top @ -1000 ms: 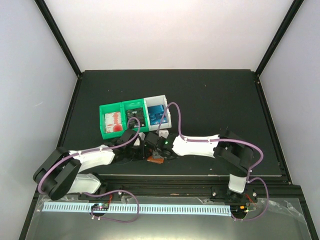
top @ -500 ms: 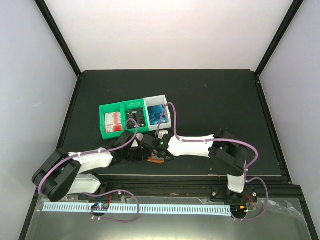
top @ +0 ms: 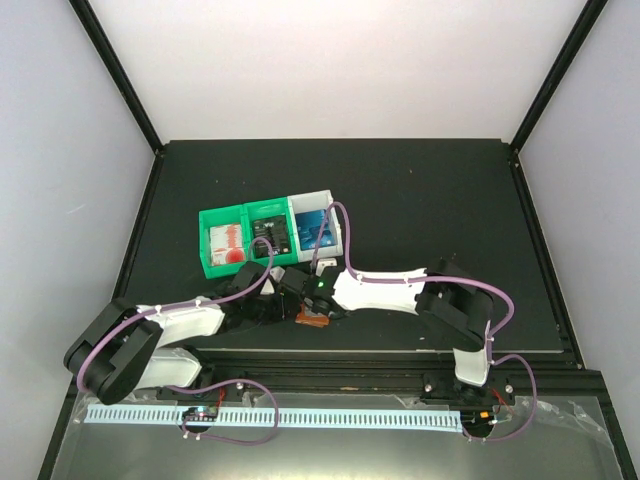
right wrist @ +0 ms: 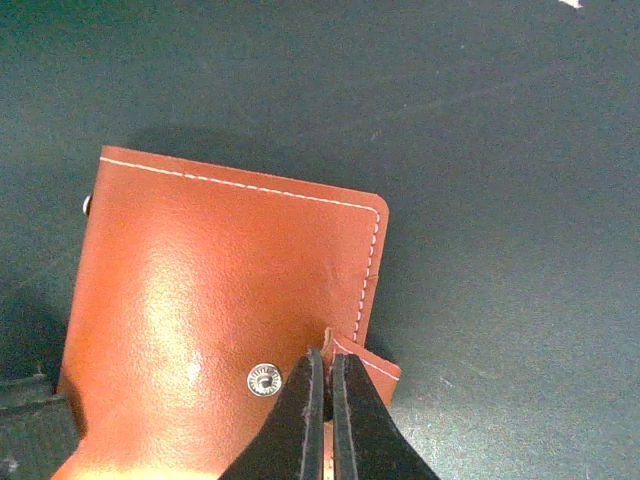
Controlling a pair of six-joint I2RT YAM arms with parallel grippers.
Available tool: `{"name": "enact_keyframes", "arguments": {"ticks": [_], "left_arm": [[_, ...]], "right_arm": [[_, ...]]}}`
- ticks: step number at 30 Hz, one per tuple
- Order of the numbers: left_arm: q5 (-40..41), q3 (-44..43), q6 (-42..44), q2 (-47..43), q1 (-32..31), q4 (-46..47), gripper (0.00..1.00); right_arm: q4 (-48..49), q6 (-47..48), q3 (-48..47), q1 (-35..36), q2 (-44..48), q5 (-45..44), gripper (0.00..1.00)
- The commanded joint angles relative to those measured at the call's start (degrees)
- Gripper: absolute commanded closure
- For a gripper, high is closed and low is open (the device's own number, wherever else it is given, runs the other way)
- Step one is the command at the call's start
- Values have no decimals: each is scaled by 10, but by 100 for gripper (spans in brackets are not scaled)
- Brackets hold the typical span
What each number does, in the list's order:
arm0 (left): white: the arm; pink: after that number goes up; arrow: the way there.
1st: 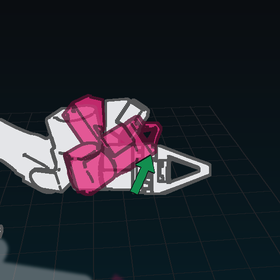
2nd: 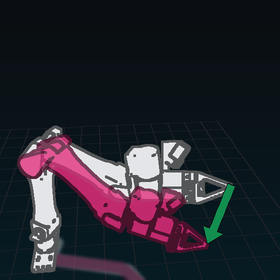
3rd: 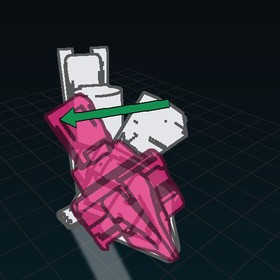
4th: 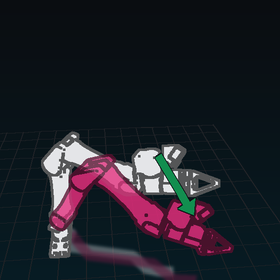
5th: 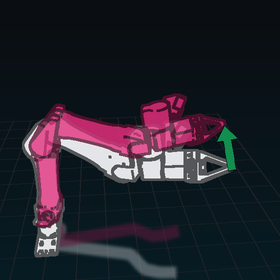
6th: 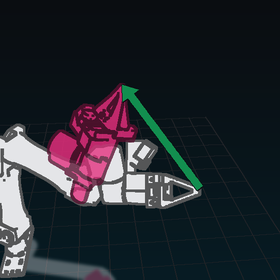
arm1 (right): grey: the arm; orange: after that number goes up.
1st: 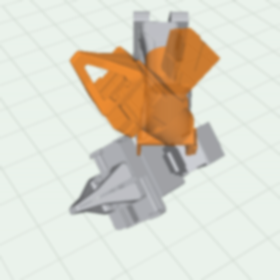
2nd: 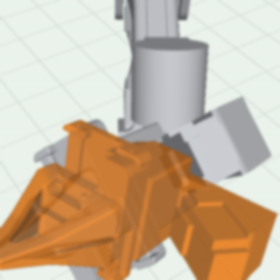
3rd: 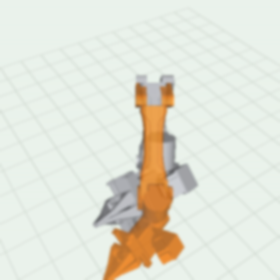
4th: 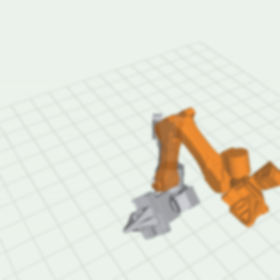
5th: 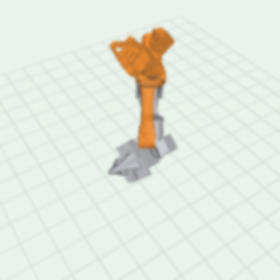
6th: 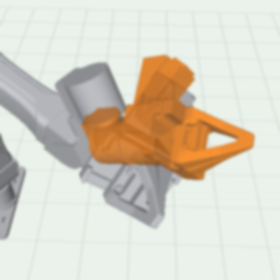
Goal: Put the credit cards into the card holder
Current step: Open the card holder at the center of the board.
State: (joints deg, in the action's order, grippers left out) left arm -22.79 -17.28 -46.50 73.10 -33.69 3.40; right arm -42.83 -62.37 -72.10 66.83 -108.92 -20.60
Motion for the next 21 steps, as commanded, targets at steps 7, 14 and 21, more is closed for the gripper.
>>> {"name": "enact_keyframes", "arguments": {"ticks": [7, 14, 21], "left_arm": [[28, 24, 32, -13, 13, -117, 76], [31, 1, 55, -38, 13, -149, 67], [28, -10, 66, -46, 13, -159, 63]], "right_arm": [[-9, -20, 41, -7, 46, -22, 95], [-25, -45, 64, -10, 50, -22, 75], [-12, -48, 76, -10, 46, -9, 74]]}}
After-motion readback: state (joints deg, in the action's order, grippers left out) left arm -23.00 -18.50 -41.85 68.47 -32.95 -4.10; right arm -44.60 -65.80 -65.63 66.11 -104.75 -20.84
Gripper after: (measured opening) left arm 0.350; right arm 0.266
